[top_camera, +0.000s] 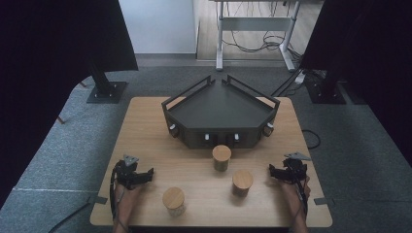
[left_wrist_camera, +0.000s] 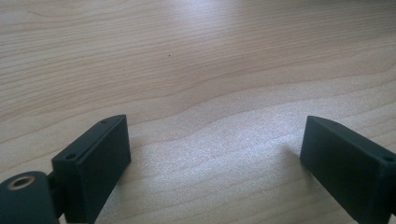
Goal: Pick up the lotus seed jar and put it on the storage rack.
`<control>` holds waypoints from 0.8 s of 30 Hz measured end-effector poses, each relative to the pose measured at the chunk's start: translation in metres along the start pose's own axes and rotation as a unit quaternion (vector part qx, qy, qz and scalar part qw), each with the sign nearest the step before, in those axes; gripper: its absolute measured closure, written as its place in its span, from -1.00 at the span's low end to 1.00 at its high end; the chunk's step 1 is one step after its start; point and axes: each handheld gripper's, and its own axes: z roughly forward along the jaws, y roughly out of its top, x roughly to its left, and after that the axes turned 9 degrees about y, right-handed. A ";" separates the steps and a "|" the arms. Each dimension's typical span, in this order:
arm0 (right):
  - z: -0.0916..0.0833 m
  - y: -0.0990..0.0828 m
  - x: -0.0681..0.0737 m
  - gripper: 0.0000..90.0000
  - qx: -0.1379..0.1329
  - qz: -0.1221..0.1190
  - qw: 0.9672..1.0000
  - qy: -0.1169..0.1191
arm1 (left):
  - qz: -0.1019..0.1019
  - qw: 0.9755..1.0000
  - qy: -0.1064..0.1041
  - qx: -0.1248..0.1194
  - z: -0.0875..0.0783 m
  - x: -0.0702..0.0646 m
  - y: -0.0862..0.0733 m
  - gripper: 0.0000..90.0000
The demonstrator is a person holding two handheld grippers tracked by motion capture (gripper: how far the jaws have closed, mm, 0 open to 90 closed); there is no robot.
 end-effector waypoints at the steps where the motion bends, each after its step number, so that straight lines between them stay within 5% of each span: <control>1: 0.000 0.000 0.000 -0.80 0.000 0.000 1.000 0.000 | 0.000 1.000 0.000 0.000 0.000 0.000 0.000 -0.83; 6: 0.000 0.000 0.000 -0.80 0.000 0.000 1.000 0.000 | 0.003 1.000 -0.001 -0.002 -0.001 0.000 -0.001 -0.81; 24: 0.000 0.000 0.000 -0.81 0.000 -0.002 1.000 0.003 | -0.006 0.997 -0.025 -0.068 -0.015 0.001 -0.002 -0.76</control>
